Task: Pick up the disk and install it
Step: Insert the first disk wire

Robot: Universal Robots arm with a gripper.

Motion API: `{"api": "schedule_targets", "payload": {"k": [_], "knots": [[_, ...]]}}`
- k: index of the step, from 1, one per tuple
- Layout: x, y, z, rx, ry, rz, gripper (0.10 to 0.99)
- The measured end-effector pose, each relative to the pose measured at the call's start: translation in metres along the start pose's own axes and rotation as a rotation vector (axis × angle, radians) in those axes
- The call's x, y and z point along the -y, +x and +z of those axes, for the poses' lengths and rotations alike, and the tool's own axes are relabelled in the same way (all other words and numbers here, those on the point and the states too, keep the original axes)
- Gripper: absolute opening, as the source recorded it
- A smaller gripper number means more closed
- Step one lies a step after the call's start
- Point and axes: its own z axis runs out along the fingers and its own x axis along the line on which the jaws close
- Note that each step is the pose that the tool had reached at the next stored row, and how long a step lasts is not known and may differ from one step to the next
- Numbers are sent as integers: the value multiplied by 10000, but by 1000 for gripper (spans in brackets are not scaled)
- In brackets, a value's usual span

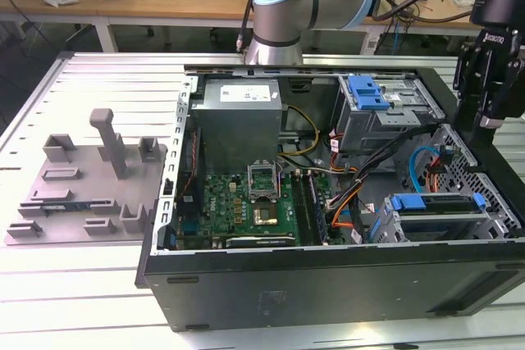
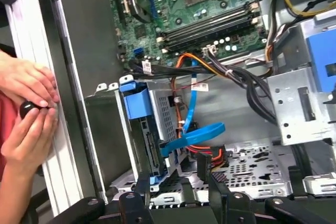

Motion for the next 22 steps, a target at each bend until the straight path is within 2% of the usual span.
{"api": "schedule_targets", "payload": {"k": [2,5,6,7,12,15,17,20,22], "knots": [[-28,-35,17,-16,4,0,565],[-80,-180,1,-17,5,0,565],[-74,-189,5,-44,2,-2,549],[-58,-197,8,-69,1,-28,412],[-26,-213,28,-85,28,-352,412],[-25,-219,44,-98,102,-672,412],[-26,-223,55,-99,100,-667,412],[-27,-230,73,-111,11,-439,412],[-28,-237,91,-126,-121,-94,412]]}}
